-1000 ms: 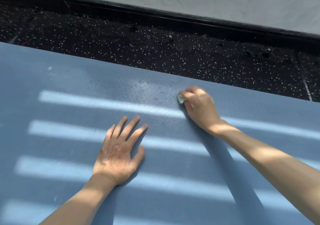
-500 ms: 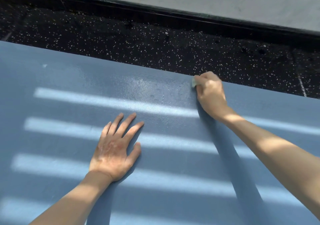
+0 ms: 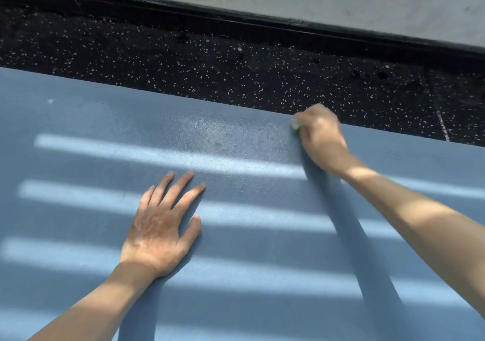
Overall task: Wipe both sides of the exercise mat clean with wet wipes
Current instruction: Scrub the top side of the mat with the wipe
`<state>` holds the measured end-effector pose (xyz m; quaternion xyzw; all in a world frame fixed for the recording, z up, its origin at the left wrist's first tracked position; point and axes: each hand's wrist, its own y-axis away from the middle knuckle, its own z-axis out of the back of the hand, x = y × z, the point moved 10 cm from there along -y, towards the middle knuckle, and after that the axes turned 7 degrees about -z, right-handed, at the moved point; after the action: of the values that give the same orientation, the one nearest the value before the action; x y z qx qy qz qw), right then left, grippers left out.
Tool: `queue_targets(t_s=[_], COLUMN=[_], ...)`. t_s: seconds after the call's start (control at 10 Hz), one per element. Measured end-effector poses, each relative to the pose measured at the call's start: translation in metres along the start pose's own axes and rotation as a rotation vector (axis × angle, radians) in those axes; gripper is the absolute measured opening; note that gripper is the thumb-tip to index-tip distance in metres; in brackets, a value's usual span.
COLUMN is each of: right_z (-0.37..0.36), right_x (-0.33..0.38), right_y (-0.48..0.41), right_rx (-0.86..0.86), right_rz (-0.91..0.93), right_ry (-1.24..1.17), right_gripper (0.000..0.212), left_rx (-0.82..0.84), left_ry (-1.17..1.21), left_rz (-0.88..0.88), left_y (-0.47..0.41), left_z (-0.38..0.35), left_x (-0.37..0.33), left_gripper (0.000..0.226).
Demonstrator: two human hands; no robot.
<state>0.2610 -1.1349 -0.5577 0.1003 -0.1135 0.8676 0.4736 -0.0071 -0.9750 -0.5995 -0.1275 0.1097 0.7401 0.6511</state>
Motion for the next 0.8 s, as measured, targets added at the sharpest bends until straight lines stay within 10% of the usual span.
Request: queue_targets(t_s=[0.8], right_z=[0.001], right_x=[0.029], right_y=[0.054], right_rx=[-0.058], right_rz=[0.086], right_ry=[-0.137], right_gripper=[0.013], left_rx=[-0.004], left_ry=[-0.004], left_rz=[-0.007], left_y=[0.001], left_z=[-0.002], left_x=[0.001], left_gripper=[0.054])
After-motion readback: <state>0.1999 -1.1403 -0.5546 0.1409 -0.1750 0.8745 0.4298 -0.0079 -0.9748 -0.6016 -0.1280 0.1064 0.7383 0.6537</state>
